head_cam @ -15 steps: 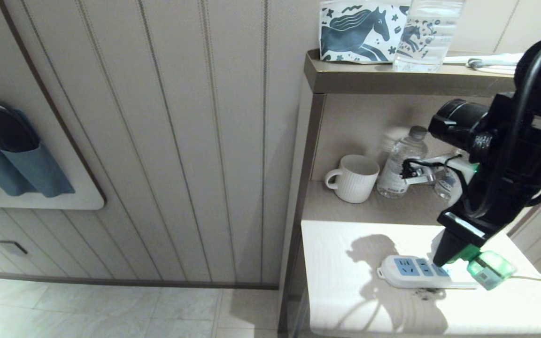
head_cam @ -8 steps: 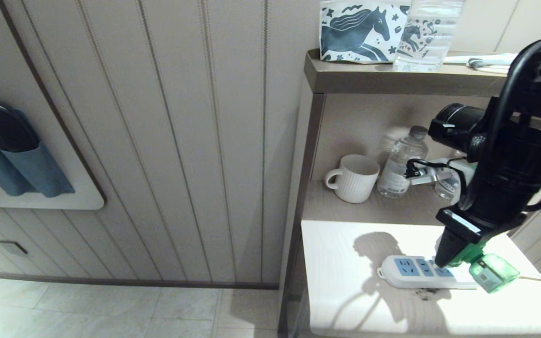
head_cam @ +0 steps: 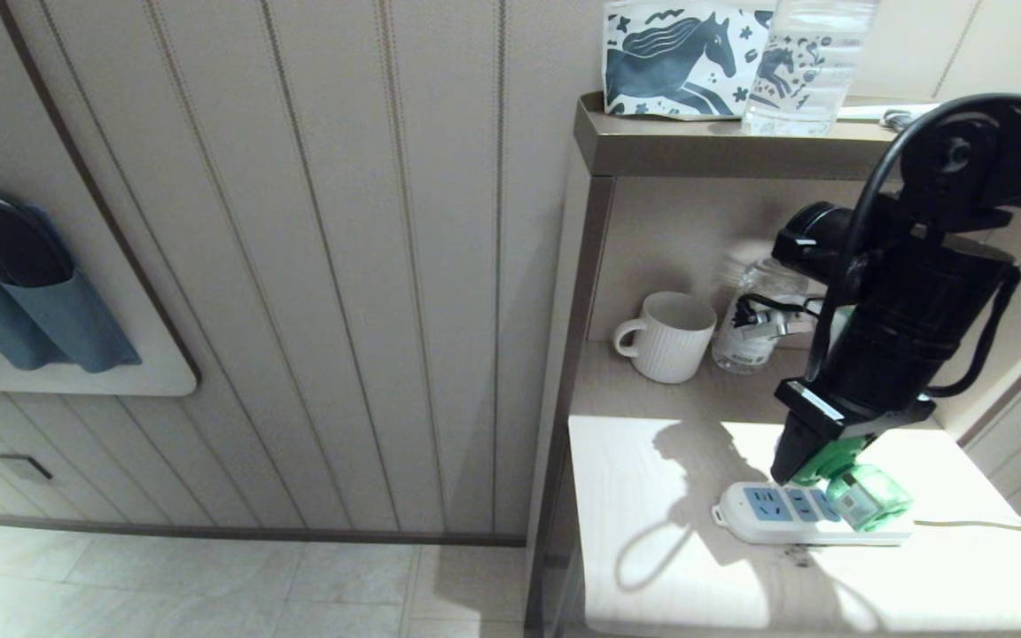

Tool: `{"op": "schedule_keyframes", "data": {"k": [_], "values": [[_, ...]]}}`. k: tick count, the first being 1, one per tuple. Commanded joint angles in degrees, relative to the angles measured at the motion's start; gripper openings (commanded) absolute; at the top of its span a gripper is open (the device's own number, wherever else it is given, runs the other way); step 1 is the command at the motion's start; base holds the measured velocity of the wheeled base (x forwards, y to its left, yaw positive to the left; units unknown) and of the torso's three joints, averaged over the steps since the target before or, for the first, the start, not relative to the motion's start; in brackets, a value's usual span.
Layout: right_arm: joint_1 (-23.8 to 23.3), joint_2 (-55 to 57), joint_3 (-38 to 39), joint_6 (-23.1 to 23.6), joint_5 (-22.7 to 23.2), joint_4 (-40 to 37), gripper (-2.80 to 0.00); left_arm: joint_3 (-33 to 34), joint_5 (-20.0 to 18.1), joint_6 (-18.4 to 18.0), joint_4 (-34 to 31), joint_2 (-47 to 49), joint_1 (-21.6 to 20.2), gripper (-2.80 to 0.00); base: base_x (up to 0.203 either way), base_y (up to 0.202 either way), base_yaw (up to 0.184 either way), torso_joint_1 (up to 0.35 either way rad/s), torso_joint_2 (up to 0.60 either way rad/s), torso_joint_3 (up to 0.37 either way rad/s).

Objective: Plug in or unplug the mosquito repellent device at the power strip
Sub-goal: Insert the plug into the socket

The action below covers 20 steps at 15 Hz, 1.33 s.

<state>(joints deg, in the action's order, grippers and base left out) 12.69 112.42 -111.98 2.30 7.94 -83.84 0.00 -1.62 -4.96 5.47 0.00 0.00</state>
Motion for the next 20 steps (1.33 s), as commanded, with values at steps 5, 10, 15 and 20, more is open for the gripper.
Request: {"op": "schedule_keyframes", "data": {"k": [5,10,15,20], "values": [[-1.8,2.5,-0.1,2.0,-0.4,0.2,-2.80,0.0,0.0,0.0,0.1,0.0,0.0,-2.80,0.000,0.000,0.000,0.000,0.00,0.000],[-1.5,3.0,-0.2,4.5,-0.4,0.5,-2.80,0.0,0.0,0.0,0.1,0.0,0.0,-2.80,0.000,0.000,0.000,0.000,0.00,0.000],[-1.3,3.0,0.0,6.2,-0.3,-0.2,-2.80,0.0,0.0,0.0,0.1,0.0,0.0,-2.80,0.000,0.000,0.000,0.000,0.00,0.000],[-1.0,4.4,0.1,6.5,-0.2,-1.0,-2.80,0.0,0.0,0.0,0.1,0.0,-0.1,-2.80,0.000,0.000,0.000,0.000,0.00,0.000]]}}
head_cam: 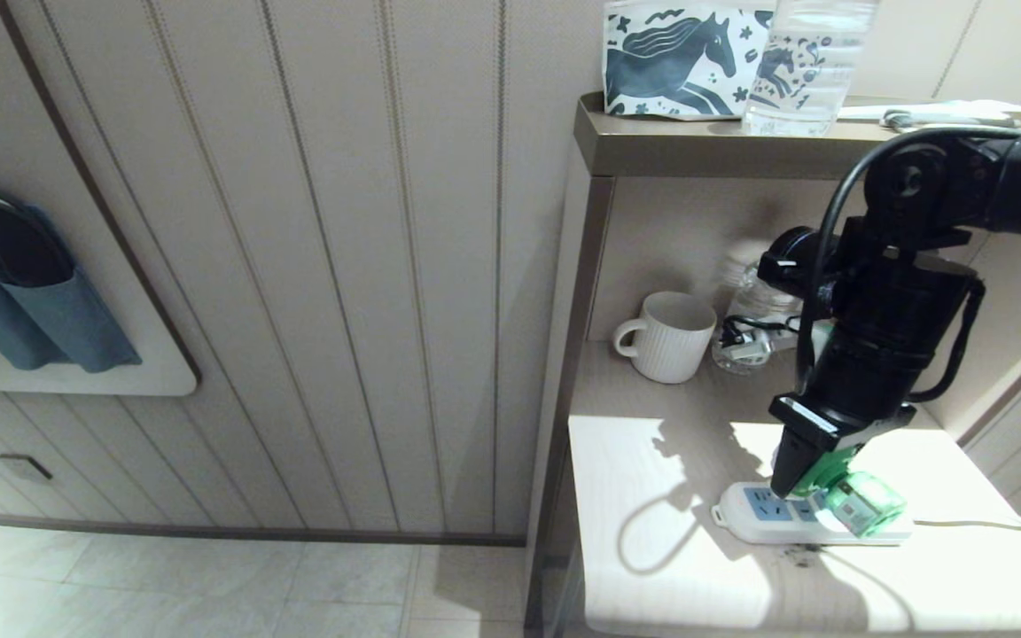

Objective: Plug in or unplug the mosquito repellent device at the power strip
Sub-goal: Insert the plug into the socket

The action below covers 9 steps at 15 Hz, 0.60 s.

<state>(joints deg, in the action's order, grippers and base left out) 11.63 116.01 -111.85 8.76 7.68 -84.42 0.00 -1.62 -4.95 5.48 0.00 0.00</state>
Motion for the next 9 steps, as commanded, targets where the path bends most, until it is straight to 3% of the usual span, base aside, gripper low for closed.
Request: {"op": "schedule_keyframes", "data": {"k": [1,9], "values": [[0.1,1.4,-0.1,0.1,0.0,-0.1,-2.80,0.0,0.0,-0.1,0.1,0.0,0.0,-2.80,0.000,0.000,0.000,0.000,0.00,0.000],[0.1,2.0,-0.1,0.2,0.0,2.8,-2.80,0.0,0.0,0.0,0.1,0.0,0.0,-2.80,0.000,0.000,0.000,0.000,0.00,0.000]]}}
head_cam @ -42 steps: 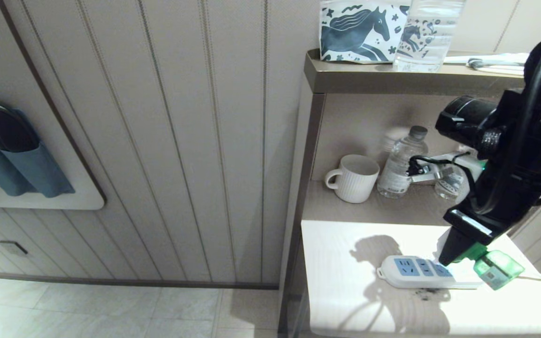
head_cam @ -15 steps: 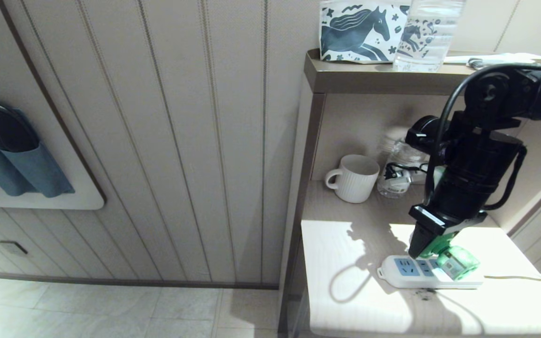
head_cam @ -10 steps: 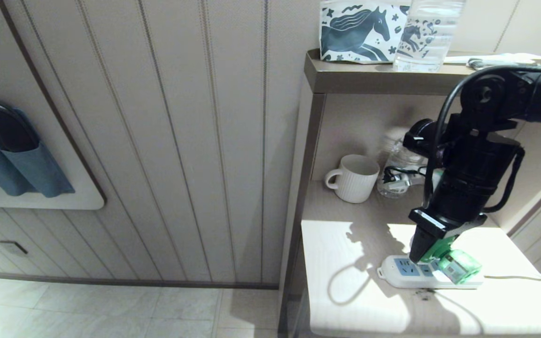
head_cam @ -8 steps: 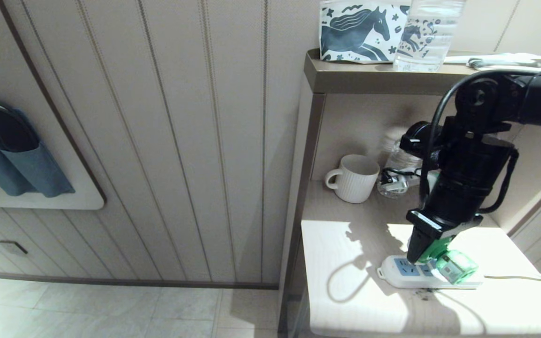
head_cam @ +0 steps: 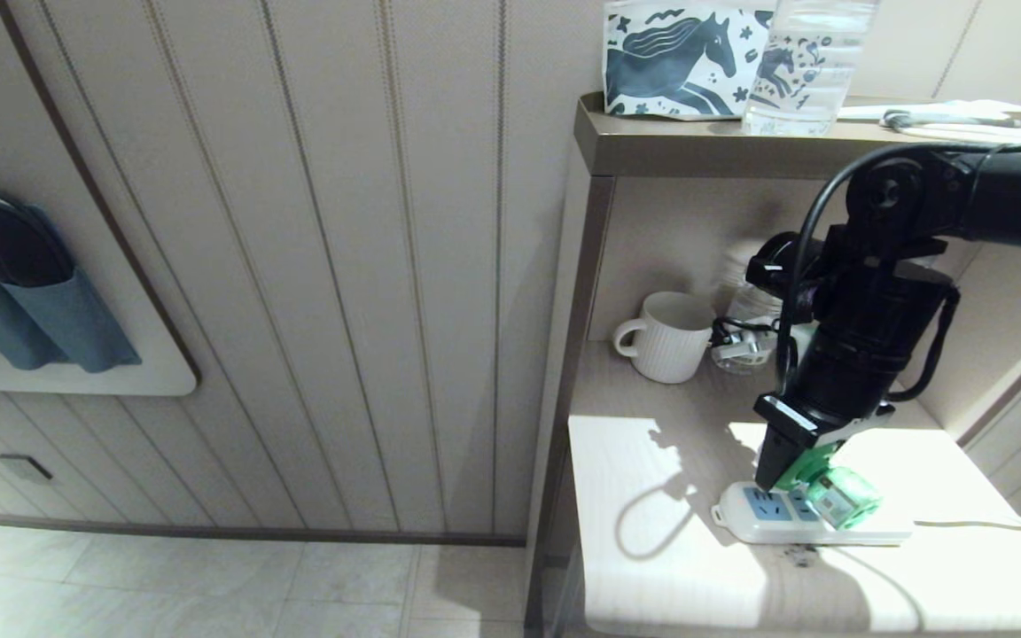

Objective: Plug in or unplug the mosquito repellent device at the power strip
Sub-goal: Insert the plug into the socket

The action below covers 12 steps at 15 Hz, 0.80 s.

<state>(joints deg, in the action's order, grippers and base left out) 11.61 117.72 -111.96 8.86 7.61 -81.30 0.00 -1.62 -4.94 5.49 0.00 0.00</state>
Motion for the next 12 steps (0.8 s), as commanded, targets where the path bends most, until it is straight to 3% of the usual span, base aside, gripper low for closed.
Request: {"op": "schedule_keyframes", "data": {"k": [1,12], "values": [[0.1,0.5,0.0,0.1,0.1,0.3,-2.80,0.0,0.0,-0.1,0.1,0.0,0.0,-2.80,0.000,0.000,0.000,0.000,0.00,0.000],[0.5,3.0,0.0,0.2,0.6,0.2,-2.80,0.0,0.0,-0.1,0.1,0.0,0.0,-2.80,0.000,0.000,0.000,0.000,0.00,0.000]]}}
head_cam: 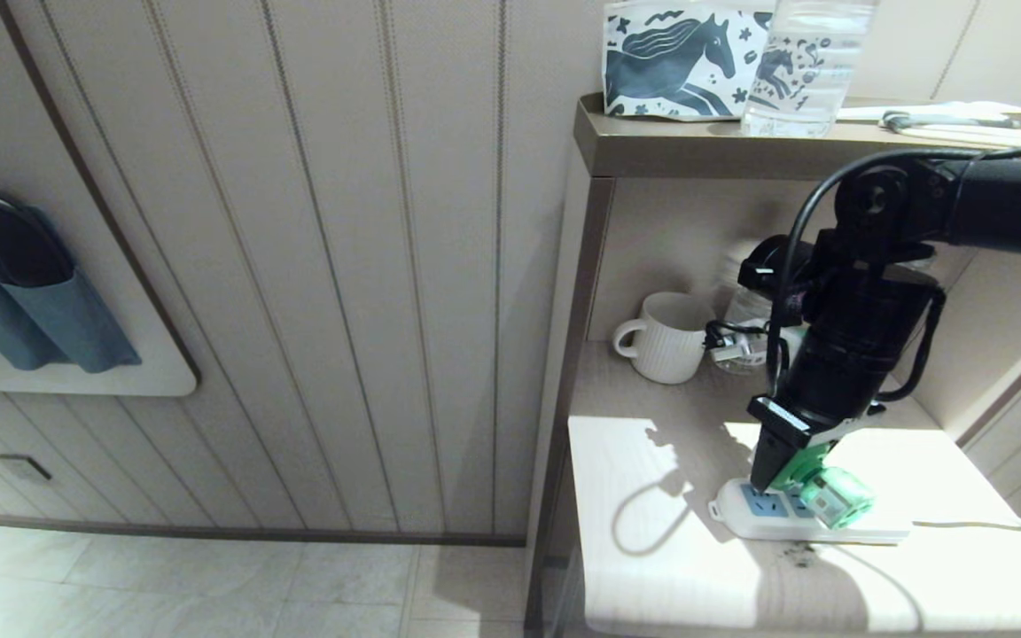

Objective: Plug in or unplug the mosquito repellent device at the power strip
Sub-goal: Insert the plug into the socket

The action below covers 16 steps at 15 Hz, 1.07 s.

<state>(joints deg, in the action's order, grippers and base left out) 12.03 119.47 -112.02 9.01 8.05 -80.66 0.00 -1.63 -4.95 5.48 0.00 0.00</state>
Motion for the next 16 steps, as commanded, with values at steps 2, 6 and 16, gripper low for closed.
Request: {"op": "schedule_keyframes", "data": {"k": [2,6,16], "values": [[-0.1,2.9,0.0,0.0,0.5,-0.3,-2.80,0.0,0.0,0.0,0.1,0.0,0.0,-2.80,0.000,0.000,0.000,0.000,0.00,0.000],[-0.6,4.8,0.0,0.4,1.9,0.9,-2.80,0.0,0.0,-0.1,0.1,0.0,0.0,-2.80,0.000,0.000,0.000,0.000,0.00,0.000],[-0.2,4.9,0.0,0.8,1.9,2.6,-2.80,0.0,0.0,0.0,0.1,0.0,0.0,-2.80,0.000,0.000,0.000,0.000,0.00,0.000]]}}
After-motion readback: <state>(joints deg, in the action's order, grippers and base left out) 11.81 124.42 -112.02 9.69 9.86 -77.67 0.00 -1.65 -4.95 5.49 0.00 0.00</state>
